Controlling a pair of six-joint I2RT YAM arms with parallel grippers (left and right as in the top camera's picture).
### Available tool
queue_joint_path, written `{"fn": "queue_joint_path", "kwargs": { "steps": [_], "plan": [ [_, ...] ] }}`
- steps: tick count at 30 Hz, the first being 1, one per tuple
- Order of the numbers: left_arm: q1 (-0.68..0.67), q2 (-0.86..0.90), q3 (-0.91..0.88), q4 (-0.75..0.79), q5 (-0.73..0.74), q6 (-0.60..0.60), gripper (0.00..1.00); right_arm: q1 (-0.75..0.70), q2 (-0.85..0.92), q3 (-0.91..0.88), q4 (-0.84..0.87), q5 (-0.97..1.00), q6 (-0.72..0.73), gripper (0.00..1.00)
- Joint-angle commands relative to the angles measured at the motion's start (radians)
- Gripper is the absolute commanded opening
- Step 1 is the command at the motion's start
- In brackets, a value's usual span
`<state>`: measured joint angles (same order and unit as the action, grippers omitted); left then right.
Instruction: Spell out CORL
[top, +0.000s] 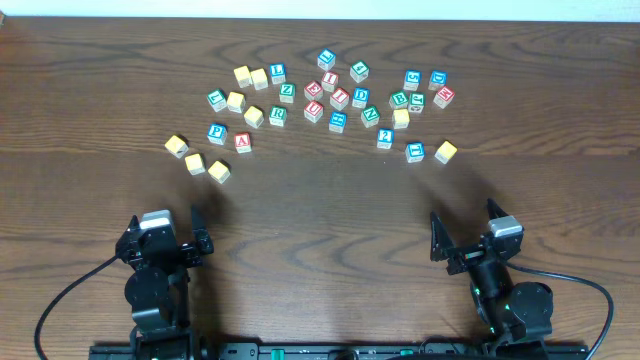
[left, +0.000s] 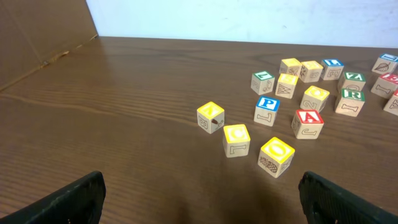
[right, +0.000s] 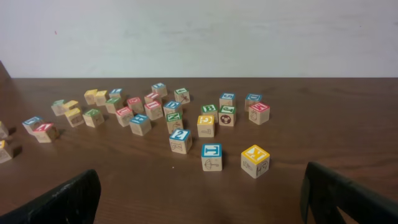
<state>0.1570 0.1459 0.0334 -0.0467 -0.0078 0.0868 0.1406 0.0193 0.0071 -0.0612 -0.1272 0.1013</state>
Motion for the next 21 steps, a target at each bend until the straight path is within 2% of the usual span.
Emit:
{"fn": "queue_joint_path", "kwargs": {
  "steps": [1,6,12,21],
  "plan": [
    [0.005,-0.004,-0.029,0.000,-0.026,0.002,0.98,-0.003,0.000,-0.002,-0.003,-0.006,-0.005,0.99],
    [0.005,-0.004,0.000,0.010,0.072,-0.005,0.98,-0.003,0.000,-0.002,-0.003,-0.006,-0.005,0.99],
    [0.005,0.013,0.061,-0.007,0.121,-0.006,0.98,-0.003,0.000,-0.002,-0.003,-0.006,-0.005,0.99],
    [0.005,0.439,0.404,-0.074,0.268,-0.005,0.98,-0.003,0.000,-0.002,-0.003,-0.006,-0.005,0.99]
  ]
}}
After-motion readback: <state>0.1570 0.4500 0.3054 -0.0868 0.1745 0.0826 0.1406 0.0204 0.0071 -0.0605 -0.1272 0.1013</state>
